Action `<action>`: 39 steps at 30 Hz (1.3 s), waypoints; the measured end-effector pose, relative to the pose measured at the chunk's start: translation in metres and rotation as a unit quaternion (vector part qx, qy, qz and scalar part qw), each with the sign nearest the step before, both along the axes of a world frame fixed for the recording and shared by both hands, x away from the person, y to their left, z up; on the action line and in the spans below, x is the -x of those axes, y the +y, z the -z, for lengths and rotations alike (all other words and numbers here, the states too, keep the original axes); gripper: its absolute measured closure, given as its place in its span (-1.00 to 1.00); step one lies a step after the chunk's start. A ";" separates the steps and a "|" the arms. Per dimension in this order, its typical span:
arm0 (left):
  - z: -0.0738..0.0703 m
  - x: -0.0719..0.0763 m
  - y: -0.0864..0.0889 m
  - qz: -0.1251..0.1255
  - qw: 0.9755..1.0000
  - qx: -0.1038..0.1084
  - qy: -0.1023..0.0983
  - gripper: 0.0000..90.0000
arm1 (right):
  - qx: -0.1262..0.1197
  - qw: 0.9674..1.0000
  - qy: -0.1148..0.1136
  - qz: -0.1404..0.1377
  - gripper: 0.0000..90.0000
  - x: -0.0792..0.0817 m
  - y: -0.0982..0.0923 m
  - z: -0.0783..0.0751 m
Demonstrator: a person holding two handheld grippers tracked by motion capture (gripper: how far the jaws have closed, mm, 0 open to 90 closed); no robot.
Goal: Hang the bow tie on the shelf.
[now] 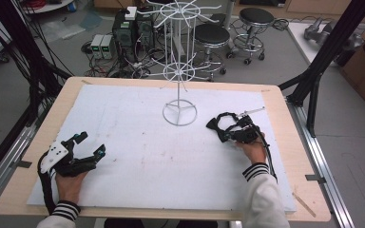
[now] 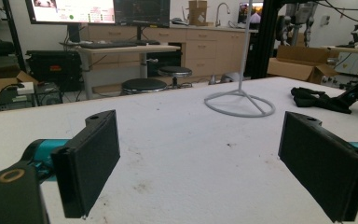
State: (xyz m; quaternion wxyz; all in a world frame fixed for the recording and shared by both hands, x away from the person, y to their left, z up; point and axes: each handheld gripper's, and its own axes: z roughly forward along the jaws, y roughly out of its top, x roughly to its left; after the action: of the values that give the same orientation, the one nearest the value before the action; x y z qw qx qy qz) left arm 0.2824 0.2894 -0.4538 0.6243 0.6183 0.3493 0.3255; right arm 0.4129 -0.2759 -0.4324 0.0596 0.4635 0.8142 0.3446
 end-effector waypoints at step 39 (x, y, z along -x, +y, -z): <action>0.000 0.000 -0.001 0.000 1.000 -0.006 -0.001 -0.71 | -0.132 0.978 -0.159 0.012 0.90 0.031 0.005 -0.052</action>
State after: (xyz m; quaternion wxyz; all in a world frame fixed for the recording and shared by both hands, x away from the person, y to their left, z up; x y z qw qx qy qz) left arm 0.2819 0.2888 -0.4537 0.6211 0.6212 0.3469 0.3286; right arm 0.3819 -0.2708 -0.3802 0.1310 0.4160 0.7362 0.5174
